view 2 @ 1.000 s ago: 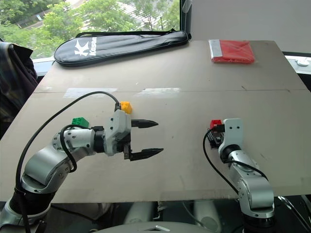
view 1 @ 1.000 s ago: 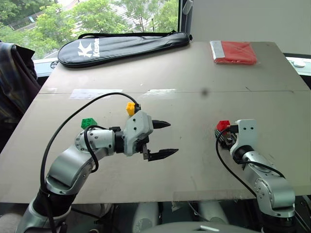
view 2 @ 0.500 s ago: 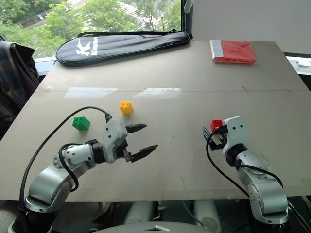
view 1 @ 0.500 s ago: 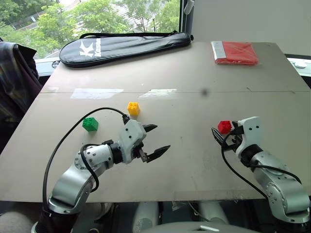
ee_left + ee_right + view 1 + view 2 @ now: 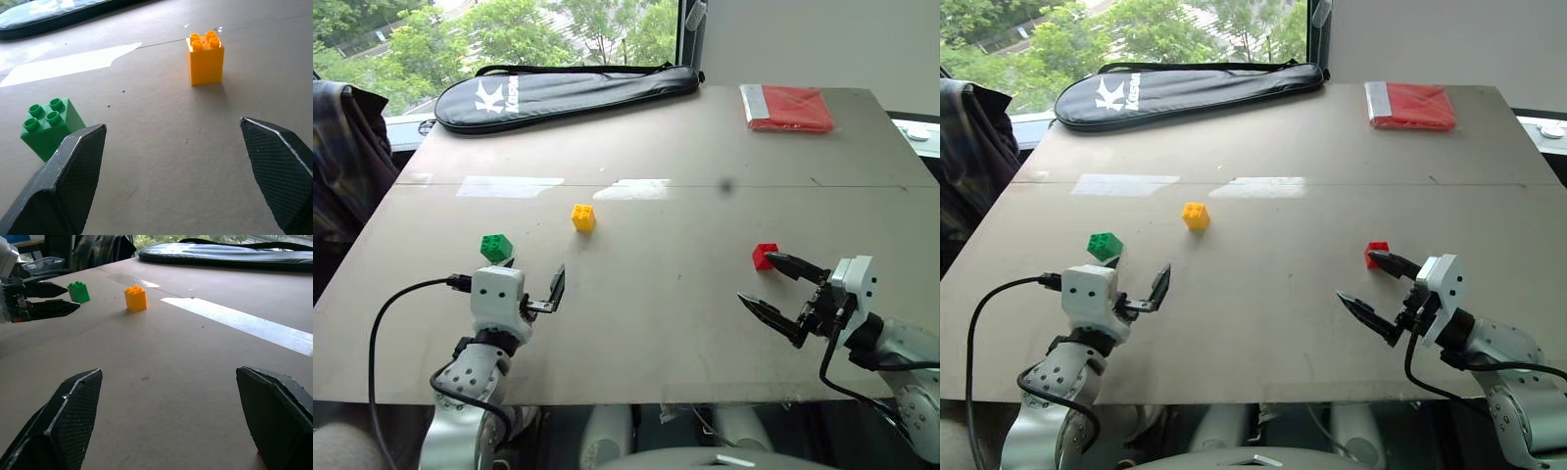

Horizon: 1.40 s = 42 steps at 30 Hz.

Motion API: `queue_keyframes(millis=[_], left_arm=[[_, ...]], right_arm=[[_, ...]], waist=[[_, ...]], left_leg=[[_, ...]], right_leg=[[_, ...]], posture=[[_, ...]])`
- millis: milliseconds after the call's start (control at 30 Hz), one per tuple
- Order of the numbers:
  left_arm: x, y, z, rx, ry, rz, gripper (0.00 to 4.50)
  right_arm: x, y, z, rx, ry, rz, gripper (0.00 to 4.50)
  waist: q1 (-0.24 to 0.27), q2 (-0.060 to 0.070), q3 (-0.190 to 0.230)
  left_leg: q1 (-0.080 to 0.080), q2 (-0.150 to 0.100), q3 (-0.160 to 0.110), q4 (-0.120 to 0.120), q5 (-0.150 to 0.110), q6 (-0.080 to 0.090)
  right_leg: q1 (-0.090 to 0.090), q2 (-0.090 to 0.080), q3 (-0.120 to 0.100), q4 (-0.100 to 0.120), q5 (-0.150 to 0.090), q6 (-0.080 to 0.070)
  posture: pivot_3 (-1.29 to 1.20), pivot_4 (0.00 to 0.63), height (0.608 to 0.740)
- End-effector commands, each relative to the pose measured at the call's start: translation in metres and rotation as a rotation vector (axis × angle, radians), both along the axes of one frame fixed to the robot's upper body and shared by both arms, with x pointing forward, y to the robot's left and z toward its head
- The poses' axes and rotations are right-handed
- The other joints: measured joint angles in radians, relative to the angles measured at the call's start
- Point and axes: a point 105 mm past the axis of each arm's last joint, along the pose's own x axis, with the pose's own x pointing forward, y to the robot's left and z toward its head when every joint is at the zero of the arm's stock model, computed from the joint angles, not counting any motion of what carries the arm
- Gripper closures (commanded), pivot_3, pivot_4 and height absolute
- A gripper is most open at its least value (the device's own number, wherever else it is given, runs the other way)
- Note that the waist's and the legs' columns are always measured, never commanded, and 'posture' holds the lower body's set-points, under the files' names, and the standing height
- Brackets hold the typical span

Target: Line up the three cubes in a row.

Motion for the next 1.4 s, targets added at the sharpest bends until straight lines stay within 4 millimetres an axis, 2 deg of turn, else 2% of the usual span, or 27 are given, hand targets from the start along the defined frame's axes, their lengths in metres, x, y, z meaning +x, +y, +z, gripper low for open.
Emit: queue_keyframes(millis=[33,133,333,533,667,967,1167,1200,1233,1400], left_arm=[[0.001,0.011,0.010,0.010,-0.059,0.081,0.00],[0.001,0.021,0.003,0.000,-0.034,0.140,0.00],[0.013,0.044,0.010,0.027,-0.042,0.219,0.00],[0.012,0.058,0.009,0.032,-0.032,0.289,0.00],[0.015,0.063,0.005,0.031,-0.018,0.309,0.00],[0.034,0.062,-0.006,0.015,0.007,0.298,0.00],[0.040,0.067,-0.026,-0.032,0.098,0.298,0.00],[0.040,0.068,-0.029,-0.039,0.114,0.304,0.54],[0.039,0.069,-0.031,-0.042,0.124,0.310,0.78],[0.038,0.064,-0.037,-0.074,0.150,0.290,3.13]], right_arm=[[-0.009,0.004,0.009,0.017,-0.056,0.075,0.02],[-0.013,0.007,0.010,0.032,-0.071,0.111,0.02],[-0.019,0.013,0.015,0.084,-0.091,0.158,0.02],[-0.019,0.013,0.017,0.094,-0.106,0.155,0.02],[-0.021,0.016,0.016,0.099,-0.107,0.160,0.02],[-0.023,0.022,0.014,0.094,-0.105,0.179,0.02],[-0.022,0.023,0.015,0.096,-0.112,0.173,0.02],[-0.022,0.023,0.015,0.096,-0.113,0.173,0.00],[-0.022,0.023,0.015,0.096,-0.113,0.173,0.00],[-0.022,0.023,0.016,0.096,-0.121,0.167,0.00]], waist=[[0.000,0.000,0.000],[-0.001,-0.001,0.000],[0.001,-0.002,0.001],[-0.001,-0.002,0.000],[0.000,-0.003,0.000],[0.005,-0.003,0.000],[0.007,-0.003,0.000],[0.007,-0.003,0.000],[0.007,-0.003,0.000],[0.003,-0.002,-0.001]], left_leg=[[0.000,0.000,0.000,0.000,0.000,0.000],[0.000,0.000,0.000,0.000,0.000,0.000],[-0.001,0.000,0.000,0.000,0.000,0.000],[0.000,0.000,0.000,0.000,0.000,0.000],[0.000,0.000,-0.001,0.000,0.000,0.000],[0.000,0.000,-0.001,0.001,0.000,0.000],[0.000,0.000,-0.001,0.001,0.000,0.000],[0.000,0.000,-0.001,0.001,0.000,0.000],[0.000,0.000,-0.001,0.001,0.000,0.000],[0.001,0.000,0.000,0.001,0.000,0.000]], right_leg=[[0.000,0.000,0.000,0.000,0.000,0.000],[0.000,-0.001,0.000,0.000,0.000,0.000],[0.000,0.000,-0.002,0.000,0.001,-0.002],[0.000,-0.001,0.000,0.000,0.002,-0.004],[0.000,-0.001,-0.001,0.000,0.003,-0.004],[0.000,-0.001,-0.001,0.001,0.003,-0.004],[0.000,-0.001,-0.002,0.001,0.003,-0.004],[0.001,-0.001,-0.002,0.001,0.003,-0.004],[0.001,-0.001,-0.002,0.001,0.003,-0.004],[0.001,-0.001,-0.001,0.002,0.003,-0.004]], posture=[[0.00,0.150,0.708],[0.00,0.150,0.708],[0.00,0.150,0.708],[0.00,0.150,0.708],[0.00,0.150,0.708],[0.00,0.150,0.708],[0.00,0.150,0.708],[0.00,0.150,0.708],[0.00,0.150,0.708],[0.00,0.150,0.708]])
